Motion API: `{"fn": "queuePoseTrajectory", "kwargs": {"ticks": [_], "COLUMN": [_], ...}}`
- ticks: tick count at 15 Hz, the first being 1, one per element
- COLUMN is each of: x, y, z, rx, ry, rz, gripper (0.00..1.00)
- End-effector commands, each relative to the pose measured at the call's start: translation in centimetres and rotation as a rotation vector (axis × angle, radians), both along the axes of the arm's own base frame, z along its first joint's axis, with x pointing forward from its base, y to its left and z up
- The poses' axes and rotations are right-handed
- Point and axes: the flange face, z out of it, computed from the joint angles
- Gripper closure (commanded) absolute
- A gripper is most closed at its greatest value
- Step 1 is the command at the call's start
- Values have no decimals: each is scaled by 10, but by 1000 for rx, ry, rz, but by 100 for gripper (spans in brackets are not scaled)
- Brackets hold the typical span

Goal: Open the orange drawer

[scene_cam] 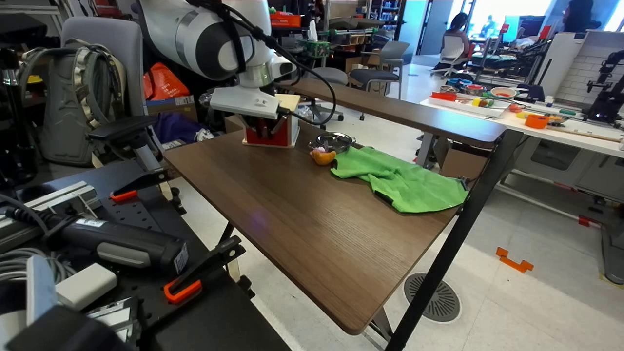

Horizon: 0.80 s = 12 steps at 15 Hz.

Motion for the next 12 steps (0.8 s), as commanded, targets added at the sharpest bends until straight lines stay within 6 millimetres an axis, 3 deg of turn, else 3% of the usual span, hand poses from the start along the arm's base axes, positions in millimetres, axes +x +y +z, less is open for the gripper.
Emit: {"fn": "queuePoseTrajectory", "kwargs": {"ticks": [1,12], "x": [-11,-34], "y": [-20,-41], "z": [-4,-2], "rx": [4,0], "ry": [8,37], "rz": [3,16], "gripper": [93,93]}}
